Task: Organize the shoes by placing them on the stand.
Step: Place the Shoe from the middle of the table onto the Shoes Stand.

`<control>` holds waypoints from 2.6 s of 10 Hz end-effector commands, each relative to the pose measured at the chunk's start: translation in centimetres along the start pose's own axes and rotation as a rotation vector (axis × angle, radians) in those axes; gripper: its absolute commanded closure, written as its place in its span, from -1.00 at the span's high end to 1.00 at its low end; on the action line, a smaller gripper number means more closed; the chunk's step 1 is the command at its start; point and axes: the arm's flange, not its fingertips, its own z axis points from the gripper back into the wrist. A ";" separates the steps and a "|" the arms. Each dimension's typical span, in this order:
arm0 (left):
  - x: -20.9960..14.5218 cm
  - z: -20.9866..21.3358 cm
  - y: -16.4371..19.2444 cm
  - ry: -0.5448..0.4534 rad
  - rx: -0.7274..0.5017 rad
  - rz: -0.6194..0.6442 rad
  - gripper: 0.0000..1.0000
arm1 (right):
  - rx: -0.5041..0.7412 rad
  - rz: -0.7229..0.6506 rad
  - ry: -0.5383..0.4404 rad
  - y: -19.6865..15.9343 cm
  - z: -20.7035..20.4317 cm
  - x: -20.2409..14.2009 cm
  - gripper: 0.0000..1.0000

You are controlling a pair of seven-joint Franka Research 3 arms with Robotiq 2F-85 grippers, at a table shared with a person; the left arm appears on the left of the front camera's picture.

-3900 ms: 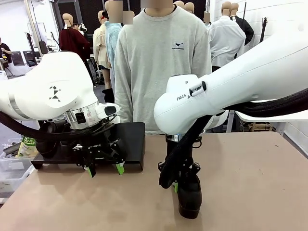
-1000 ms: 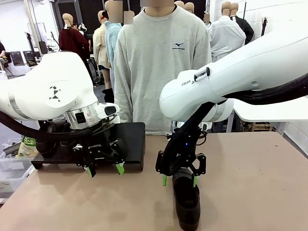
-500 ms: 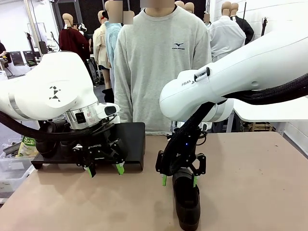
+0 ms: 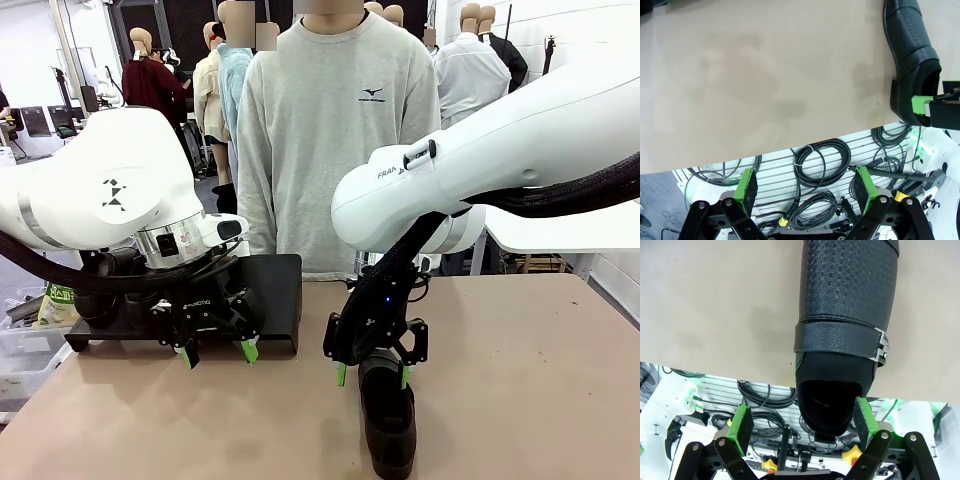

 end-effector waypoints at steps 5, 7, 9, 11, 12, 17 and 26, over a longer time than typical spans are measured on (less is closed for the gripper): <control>-0.1 0.0 0.1 0.010 -0.015 -0.001 1.00 | -0.075 0.062 -0.113 -11.3 8.1 -3.5 1.00; -0.1 0.0 0.1 0.010 -0.015 -0.001 1.00 | -0.074 0.097 -0.149 -17.2 8.9 -4.0 1.00; -0.1 0.0 0.1 0.010 -0.015 -0.001 1.00 | -0.041 0.157 -0.164 -21.0 9.1 -4.6 1.00; 0.0 0.0 0.0 0.000 0.001 0.000 1.00 | -0.005 0.179 -0.186 -22.9 8.7 -4.9 1.00; -0.2 -1.4 -1.6 -0.046 -0.017 -0.004 1.00 | 0.022 0.173 -0.192 -23.4 8.2 -4.6 1.00; 1.1 -5.4 -11.2 -0.255 -0.027 0.084 1.00 | -0.005 0.151 -0.172 -23.4 8.8 -4.5 1.00; 1.6 -9.2 -18.0 -0.128 0.115 0.213 1.00 | -0.005 0.151 -0.172 -23.4 8.8 -4.5 1.00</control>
